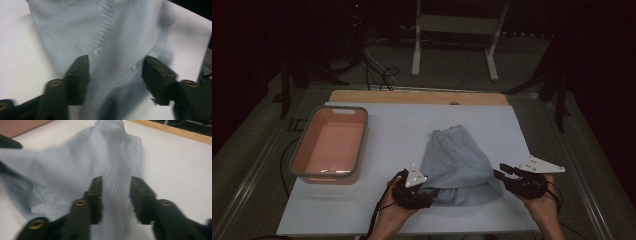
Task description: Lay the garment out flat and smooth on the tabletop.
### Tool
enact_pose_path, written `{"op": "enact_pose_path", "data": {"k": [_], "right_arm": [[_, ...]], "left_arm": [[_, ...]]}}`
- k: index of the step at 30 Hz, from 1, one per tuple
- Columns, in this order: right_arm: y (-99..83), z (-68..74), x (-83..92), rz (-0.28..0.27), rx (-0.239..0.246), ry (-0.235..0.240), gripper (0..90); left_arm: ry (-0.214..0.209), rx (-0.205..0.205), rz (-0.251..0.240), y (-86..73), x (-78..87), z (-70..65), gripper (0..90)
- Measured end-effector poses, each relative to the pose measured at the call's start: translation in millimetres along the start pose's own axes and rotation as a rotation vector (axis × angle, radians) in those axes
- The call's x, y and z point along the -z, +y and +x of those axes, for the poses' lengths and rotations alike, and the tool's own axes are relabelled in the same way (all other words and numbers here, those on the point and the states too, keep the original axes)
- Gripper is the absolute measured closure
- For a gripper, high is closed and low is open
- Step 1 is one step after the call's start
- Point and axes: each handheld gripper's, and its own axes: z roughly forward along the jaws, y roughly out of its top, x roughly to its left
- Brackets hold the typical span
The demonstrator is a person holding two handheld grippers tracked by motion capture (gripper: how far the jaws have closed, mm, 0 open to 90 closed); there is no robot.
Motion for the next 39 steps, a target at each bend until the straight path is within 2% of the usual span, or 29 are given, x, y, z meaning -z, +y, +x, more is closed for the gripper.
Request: {"op": "enact_pose_path", "data": {"k": [2, 4, 7, 10, 13, 16, 21, 28, 32, 35, 39], "right_arm": [[1.1, -1.2, -2.2, 0.004, -0.011, 0.006, 51.4], [1.6, -1.2, -3.5, 0.007, -0.012, 0.002, 49.7], [2.1, -2.0, -11.1, 0.009, -0.021, -0.016, 44.0], [2.5, -3.3, -14.9, 0.010, -0.030, -0.032, 40.9], [2.5, -4.9, -18.4, 0.008, -0.034, -0.043, 37.5], [2.0, -6.3, -21.3, 0.018, -0.037, -0.053, 36.4], [1.0, -7.8, -24.7, 0.030, -0.033, -0.069, 35.6], [-1.0, -12.8, -28.7, 0.030, -0.049, -0.078, 33.0], [-2.6, -15.0, -31.1, 0.037, -0.053, -0.081, 31.9], [-4.0, -15.5, -31.9, 0.042, -0.056, -0.088, 31.8], [-5.5, -16.0, -32.0, 0.042, -0.060, -0.092, 31.8]], "left_arm": [[-0.007, -0.006, -0.011, -0.4, 3.9, -0.7, 31.6], [-0.009, -0.004, -0.024, -0.3, 6.2, -0.6, 29.0], [-0.027, 0.011, -0.080, 2.5, 15.7, 2.5, 26.4], [-0.012, 0.018, -0.103, 6.2, 18.7, 7.9, 24.1], [0.010, 0.043, -0.113, 10.4, 17.7, 17.1, 24.0], [0.046, 0.063, -0.100, 14.1, 12.8, 28.3, 24.2], [0.077, 0.076, -0.072, 17.0, 1.6, 43.7, 26.7], [0.095, 0.100, -0.058, 18.3, -14.4, 56.8, 27.1], [0.106, 0.110, -0.020, 18.0, -26.1, 64.8, 28.2], [0.114, 0.126, 0.009, 16.4, -35.1, 70.7, 25.4], [0.120, 0.133, 0.033, 14.7, -43.0, 73.6, 26.4]]}}
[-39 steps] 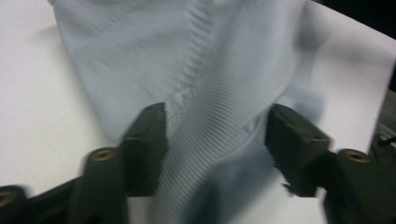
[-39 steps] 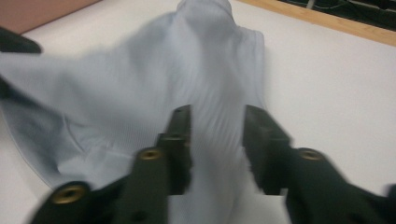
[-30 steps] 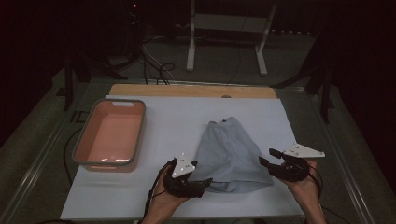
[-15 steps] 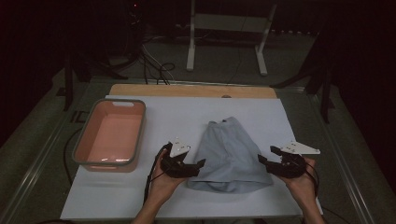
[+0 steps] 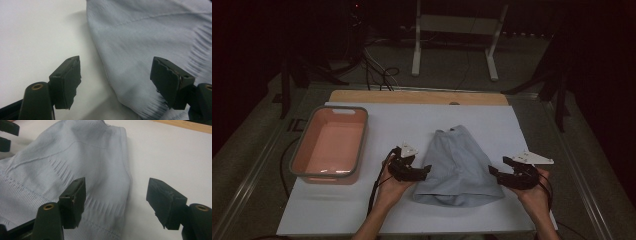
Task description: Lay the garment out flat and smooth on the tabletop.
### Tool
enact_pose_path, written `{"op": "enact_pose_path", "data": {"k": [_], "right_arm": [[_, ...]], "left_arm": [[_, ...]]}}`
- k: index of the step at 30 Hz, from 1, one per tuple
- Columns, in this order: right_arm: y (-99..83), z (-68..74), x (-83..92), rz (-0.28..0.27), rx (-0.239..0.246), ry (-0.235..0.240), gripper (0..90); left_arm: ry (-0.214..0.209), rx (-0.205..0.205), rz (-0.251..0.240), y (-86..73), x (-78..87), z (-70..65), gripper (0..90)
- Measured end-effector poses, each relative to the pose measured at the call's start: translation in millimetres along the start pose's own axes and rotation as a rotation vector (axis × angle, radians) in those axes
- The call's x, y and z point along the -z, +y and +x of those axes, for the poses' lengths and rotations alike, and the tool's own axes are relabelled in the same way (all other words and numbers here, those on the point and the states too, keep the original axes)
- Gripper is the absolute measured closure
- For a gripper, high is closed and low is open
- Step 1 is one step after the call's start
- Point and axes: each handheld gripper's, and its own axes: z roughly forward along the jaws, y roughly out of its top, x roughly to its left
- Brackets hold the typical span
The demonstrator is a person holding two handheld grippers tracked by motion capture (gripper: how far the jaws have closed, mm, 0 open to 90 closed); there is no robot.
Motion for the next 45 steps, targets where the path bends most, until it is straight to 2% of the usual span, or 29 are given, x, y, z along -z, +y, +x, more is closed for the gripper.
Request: {"op": "enact_pose_path", "data": {"k": [7, 14, 16, 18, 20, 22, 26, 33, 37, 42, 45], "right_arm": [[-0.7, -0.6, 0.4, 0.006, 0.004, -0.005, 31.8], [-1.0, -1.1, 0.6, 0.006, 0.005, -0.008, 31.9], [-1.0, -1.0, 0.5, 0.006, 0.006, -0.008, 31.9], [-1.0, -1.2, 0.4, 0.007, 0.006, -0.009, 32.0], [-1.0, -1.2, 0.3, 0.009, 0.006, -0.008, 32.1], [-1.0, -0.9, 0.3, 0.009, 0.007, -0.012, 32.1], [-0.8, -1.3, 0.5, 0.006, 0.004, -0.010, 32.3], [-0.6, -2.0, 1.4, 0.003, 0.002, -0.012, 32.6], [-0.5, -1.6, 1.0, 0.004, 0.004, -0.011, 32.6], [0.3, -0.6, 0.6, 0.006, 0.005, -0.010, 32.6], [0.6, -0.5, -0.2, 0.008, 0.014, -0.010, 32.6]], "left_arm": [[-0.015, 0.014, 0.054, -2.8, -13.8, 1.7, 33.6], [-0.050, 0.025, 0.086, -4.2, -22.0, 2.0, 51.4], [-0.061, 0.019, 0.089, -4.4, -22.2, 1.7, 64.0], [-0.040, 0.001, 0.088, -3.7, -21.2, 0.1, 74.9], [-0.032, 0.005, 0.082, -2.6, -18.8, 0.8, 84.6], [-0.039, 0.013, 0.070, -1.6, -15.3, 1.8, 89.2], [-0.042, -0.003, 0.065, 0.3, -9.2, 0.0, 90.0], [-0.036, 0.000, 0.001, 6.1, 11.6, 0.9, 90.0], [-0.020, 0.001, -0.046, 11.3, 29.0, 3.7, 90.0], [0.019, 0.011, -0.112, 16.2, 50.3, 9.1, 90.0], [0.042, 0.017, -0.129, 17.1, 55.9, 11.8, 90.0]]}}
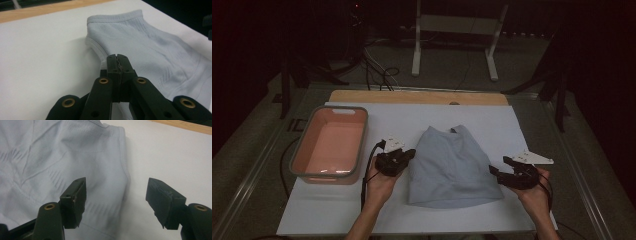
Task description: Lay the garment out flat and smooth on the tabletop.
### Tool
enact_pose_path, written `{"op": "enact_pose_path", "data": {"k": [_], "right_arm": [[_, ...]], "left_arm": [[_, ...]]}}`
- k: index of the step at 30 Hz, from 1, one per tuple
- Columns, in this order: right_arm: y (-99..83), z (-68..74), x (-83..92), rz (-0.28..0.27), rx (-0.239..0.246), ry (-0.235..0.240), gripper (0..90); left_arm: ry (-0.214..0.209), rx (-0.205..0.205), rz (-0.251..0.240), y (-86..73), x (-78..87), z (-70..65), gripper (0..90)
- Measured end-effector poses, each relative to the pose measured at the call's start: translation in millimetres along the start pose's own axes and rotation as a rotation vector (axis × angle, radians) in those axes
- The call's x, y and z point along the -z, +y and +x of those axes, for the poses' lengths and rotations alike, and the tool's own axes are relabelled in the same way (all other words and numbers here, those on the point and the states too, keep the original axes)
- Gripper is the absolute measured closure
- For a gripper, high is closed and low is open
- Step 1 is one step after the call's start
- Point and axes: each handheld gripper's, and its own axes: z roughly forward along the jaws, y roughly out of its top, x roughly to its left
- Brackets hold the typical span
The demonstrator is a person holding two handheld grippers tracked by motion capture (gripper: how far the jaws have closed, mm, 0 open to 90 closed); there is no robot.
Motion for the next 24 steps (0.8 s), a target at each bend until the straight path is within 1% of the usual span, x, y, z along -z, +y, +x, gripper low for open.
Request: {"op": "enact_pose_path", "data": {"k": [1, 3, 4, 5, 7, 9, 10, 12, 14, 16, 17, 24], "right_arm": [[0.0, 0.2, -0.6, 0.000, -0.003, 0.001, 32.6], [0.1, 0.2, -1.0, 0.001, -0.003, 0.001, 32.6], [0.2, 0.2, -1.3, 0.004, -0.006, 0.001, 32.6], [0.0, -0.8, -2.2, 0.006, 0.000, 0.002, 32.6], [0.1, -0.8, -3.0, 0.003, -0.006, 0.000, 32.5], [0.7, -0.9, -3.7, 0.007, -0.007, -0.004, 32.5], [0.9, -1.4, -4.2, 0.007, -0.007, -0.004, 32.5], [1.4, -2.4, -5.6, 0.012, -0.005, -0.007, 32.6], [1.6, -2.9, -7.6, 0.015, -0.007, -0.009, 32.7], [1.4, -5.3, -11.4, 0.020, -0.007, -0.009, 33.4], [1.4, -5.4, -12.7, 0.025, -0.015, -0.010, 33.7], [-0.6, -7.9, -29.6, 0.071, -0.022, -0.015, 39.5]], "left_arm": [[0.006, 0.005, 0.000, -0.2, 0.2, 0.6, 90.0], [0.004, 0.009, 0.005, -0.6, -0.4, 1.4, 90.0], [0.003, 0.013, 0.029, -2.8, -4.3, 1.9, 90.0], [0.006, 0.011, 0.037, -4.0, -6.1, 1.8, 90.0], [0.002, 0.004, 0.061, -7.1, -10.8, 1.6, 88.9], [-0.004, 0.007, 0.067, -9.9, -13.5, 2.6, 78.6], [-0.014, 0.015, 0.067, -11.5, -14.2, 3.6, 74.6], [-0.016, 0.021, 0.070, -13.6, -14.7, 4.5, 67.4], [-0.014, 0.022, 0.079, -16.0, -15.1, 5.3, 61.8], [-0.016, 0.025, 0.084, -17.6, -15.4, 6.3, 58.4], [-0.016, 0.028, 0.088, -18.5, -15.7, 6.7, 57.6], [-0.024, 0.034, 0.119, -27.1, -19.7, 6.5, 57.4]]}}
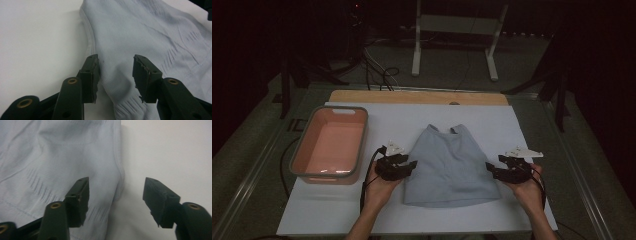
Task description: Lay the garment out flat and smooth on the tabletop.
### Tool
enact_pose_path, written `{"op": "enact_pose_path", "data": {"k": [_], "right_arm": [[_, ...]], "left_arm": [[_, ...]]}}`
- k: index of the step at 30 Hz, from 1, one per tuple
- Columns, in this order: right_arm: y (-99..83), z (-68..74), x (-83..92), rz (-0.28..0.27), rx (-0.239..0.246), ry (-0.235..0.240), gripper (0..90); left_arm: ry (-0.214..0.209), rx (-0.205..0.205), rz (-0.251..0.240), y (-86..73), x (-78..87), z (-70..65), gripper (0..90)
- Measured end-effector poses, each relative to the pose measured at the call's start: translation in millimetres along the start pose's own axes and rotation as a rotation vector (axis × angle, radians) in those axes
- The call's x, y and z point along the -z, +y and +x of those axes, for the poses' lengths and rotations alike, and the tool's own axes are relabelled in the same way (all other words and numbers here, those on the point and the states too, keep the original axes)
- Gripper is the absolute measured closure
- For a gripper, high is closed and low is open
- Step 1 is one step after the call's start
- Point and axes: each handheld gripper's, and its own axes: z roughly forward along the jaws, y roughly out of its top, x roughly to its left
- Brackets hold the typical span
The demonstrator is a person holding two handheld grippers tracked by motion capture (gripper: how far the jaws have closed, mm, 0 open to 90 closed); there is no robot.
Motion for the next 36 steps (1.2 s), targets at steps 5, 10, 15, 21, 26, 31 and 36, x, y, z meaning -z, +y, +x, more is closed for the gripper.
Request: {"op": "enact_pose_path", "data": {"k": [5, 10, 15, 21, 26, 31, 36], "right_arm": [[-0.6, -1.6, -10.7, 0.036, -0.001, 0.010, 46.3], [-2.1, 0.8, -18.5, 0.074, 0.008, 0.049, 66.3], [-1.9, 3.0, -15.7, 0.094, 0.022, 0.063, 87.5], [-5.0, 5.1, -2.1, 0.098, 0.044, 0.067, 88.5], [-12.0, 7.7, 12.6, 0.108, 0.060, 0.069, 88.6], [-21.8, 8.4, 22.3, 0.134, 0.093, 0.068, 88.8], [-30.2, 10.5, 28.0, 0.173, 0.116, 0.076, 89.0]], "left_arm": [[-0.002, 0.004, 0.030, -6.6, -4.8, -0.3, 60.4], [-0.013, 0.005, 0.039, -10.1, -5.6, -1.0, 73.6], [-0.030, -0.036, 0.045, -10.4, -4.9, -7.8, 84.0], [-0.060, -0.046, 0.049, -10.0, -0.7, -12.7, 85.4], [-0.079, -0.067, 0.072, -11.9, 3.3, -17.4, 85.4], [-0.094, -0.077, 0.091, -16.0, 5.0, -21.1, 85.6], [-0.111, -0.098, 0.128, -21.7, 4.5, -27.0, 85.6]]}}
